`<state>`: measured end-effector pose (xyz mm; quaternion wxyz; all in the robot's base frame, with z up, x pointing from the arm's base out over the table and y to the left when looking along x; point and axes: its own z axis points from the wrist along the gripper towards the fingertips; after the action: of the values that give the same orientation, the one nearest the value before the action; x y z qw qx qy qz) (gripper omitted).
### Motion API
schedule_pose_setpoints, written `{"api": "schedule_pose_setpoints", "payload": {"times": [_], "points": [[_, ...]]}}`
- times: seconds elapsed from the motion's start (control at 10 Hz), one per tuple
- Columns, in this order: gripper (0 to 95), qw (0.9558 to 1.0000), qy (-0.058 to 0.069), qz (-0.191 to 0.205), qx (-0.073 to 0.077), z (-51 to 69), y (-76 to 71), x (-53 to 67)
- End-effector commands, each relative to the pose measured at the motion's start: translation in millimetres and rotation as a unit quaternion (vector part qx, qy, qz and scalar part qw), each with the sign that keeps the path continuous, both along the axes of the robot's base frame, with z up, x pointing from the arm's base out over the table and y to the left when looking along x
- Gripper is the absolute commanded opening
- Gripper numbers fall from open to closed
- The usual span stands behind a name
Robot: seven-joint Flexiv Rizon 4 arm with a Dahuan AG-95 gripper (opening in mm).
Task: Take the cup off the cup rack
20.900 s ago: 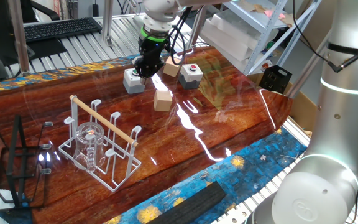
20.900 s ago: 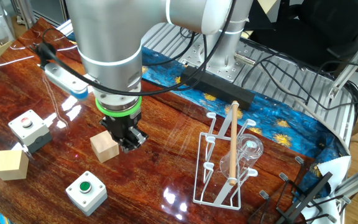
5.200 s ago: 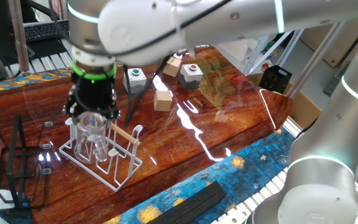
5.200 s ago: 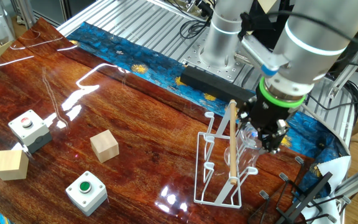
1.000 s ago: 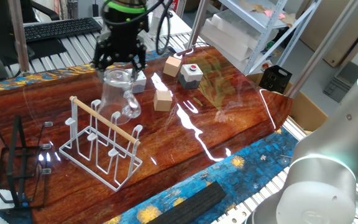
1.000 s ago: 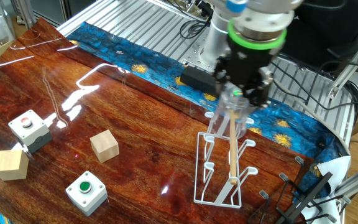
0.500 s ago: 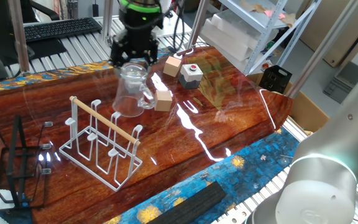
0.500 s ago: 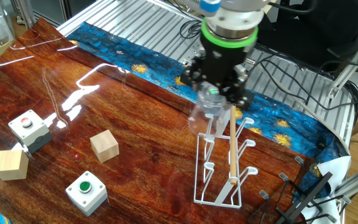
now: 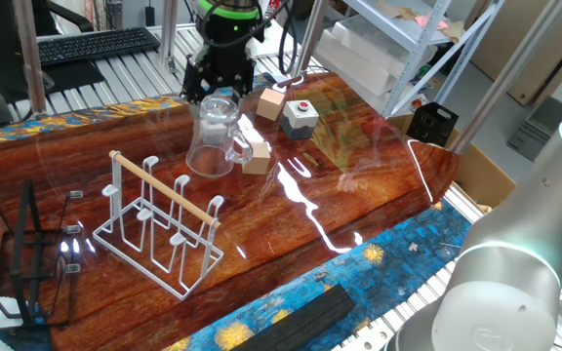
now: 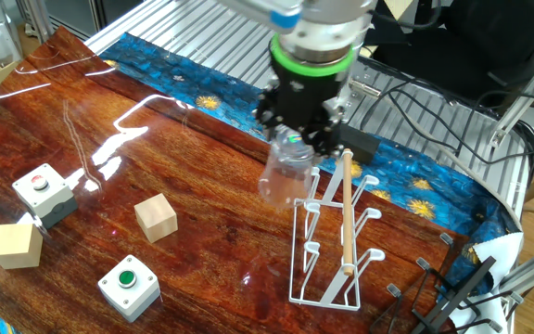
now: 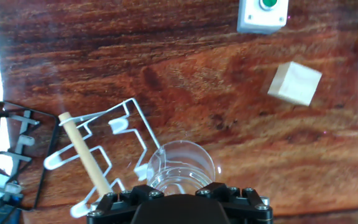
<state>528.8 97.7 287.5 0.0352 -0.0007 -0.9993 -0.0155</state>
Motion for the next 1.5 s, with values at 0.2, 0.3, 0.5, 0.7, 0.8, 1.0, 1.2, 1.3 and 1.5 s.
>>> {"api": "schedule_pose_setpoints", "payload": {"times": [0.2,0.3,0.5,0.7,0.8,1.0,1.2,1.3,1.5], "points": [[0.0,0.9998,-0.004,0.018,0.002,-8.5,-14.4,11.9],[0.0,0.9998,-0.004,0.019,0.001,-9.5,-15.1,12.6],[0.0,0.9996,-0.006,0.027,0.004,-25.4,-26.3,20.8],[0.0,0.9994,-0.006,0.033,0.004,-35.8,-32.2,25.1],[0.0,0.9994,-0.006,0.034,0.005,-42.3,-33.5,28.5],[0.0,0.9995,-0.003,0.032,0.005,-53.7,-32.4,35.4],[0.0,0.9995,-0.001,0.032,0.002,-67.4,-30.0,42.9],[0.0,0.9995,-0.002,0.032,0.003,-73.8,-29.7,45.5],[0.0,0.9995,-0.004,0.03,0.004,-89.5,-28.0,51.7]]}}
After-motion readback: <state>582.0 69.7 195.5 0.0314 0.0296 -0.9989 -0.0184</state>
